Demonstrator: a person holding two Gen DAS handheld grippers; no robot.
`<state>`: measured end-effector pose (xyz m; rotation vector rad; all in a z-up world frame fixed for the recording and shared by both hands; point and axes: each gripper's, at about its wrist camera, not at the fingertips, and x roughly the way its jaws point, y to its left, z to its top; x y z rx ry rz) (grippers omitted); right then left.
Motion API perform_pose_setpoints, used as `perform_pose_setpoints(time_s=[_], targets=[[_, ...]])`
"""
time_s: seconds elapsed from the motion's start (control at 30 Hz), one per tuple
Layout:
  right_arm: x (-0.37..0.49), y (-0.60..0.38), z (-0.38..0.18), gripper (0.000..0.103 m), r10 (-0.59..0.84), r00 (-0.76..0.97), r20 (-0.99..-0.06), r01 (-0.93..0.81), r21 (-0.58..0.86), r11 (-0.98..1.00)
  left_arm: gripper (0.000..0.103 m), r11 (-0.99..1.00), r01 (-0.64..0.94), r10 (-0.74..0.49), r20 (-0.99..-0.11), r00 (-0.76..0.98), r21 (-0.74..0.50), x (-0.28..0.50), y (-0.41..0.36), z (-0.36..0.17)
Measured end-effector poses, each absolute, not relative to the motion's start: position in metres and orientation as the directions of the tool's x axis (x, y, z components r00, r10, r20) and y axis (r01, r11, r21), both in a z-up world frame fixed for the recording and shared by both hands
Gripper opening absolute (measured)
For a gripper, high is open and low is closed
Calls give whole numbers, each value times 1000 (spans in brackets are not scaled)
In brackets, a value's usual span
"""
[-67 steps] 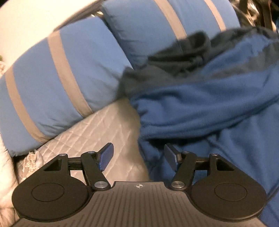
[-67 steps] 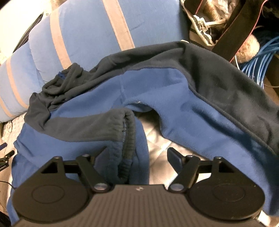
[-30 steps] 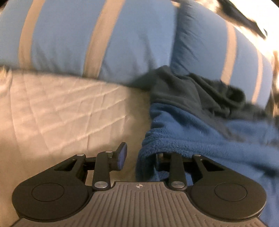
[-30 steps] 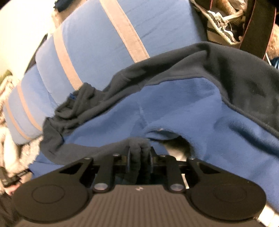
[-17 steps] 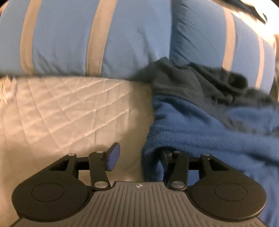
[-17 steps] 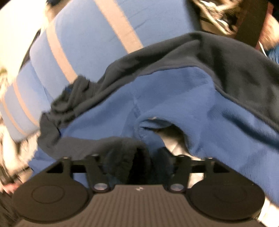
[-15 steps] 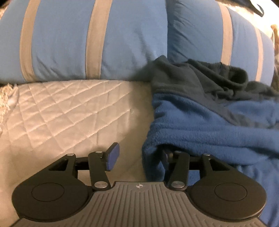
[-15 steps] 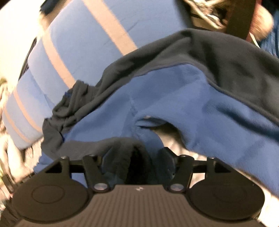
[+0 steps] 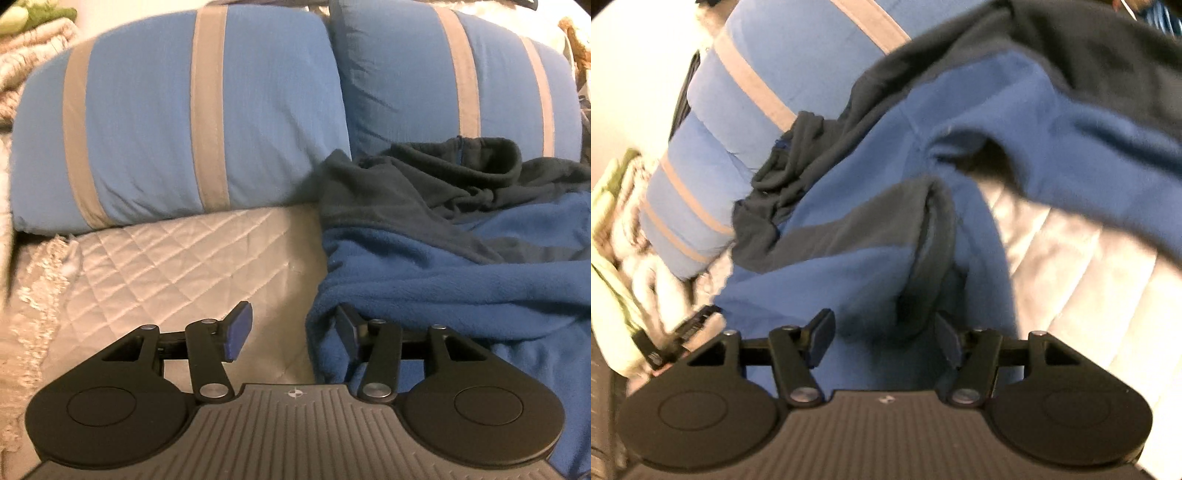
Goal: Fold clothes
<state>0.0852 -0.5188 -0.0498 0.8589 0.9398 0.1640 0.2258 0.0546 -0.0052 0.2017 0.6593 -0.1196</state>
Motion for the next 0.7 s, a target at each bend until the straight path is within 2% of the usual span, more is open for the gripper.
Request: perform_pose_setpoints(time_s=[0.2,0.37,0.5,0.53,0.6,0.7], targets=[[81,-527,-86,62,511,655,-556,400,829,390,48,978,149,-32,-603,797,144,211,54,4],[82,-533,-112,62,500,719,-482,411,876,253,48,981,132,-22,-600,799,139,210,55,4],[84,-539,-123,67,505,737,-450,399,892,212,48,984,121,-17,-599,800,133,212,54,5],[85,-540,-122,66,508,734,-451,395,892,220,48,984,120,-18,-598,801,131,212,54,5],[87,-542,-120,49,515,728,-453,387,891,236,48,984,121,-19,-596,803,132,212,53,5],[86,-543,-111,47,529,720,-449,357,894,272,48,983,123,-21,-591,806,134,211,52,6]])
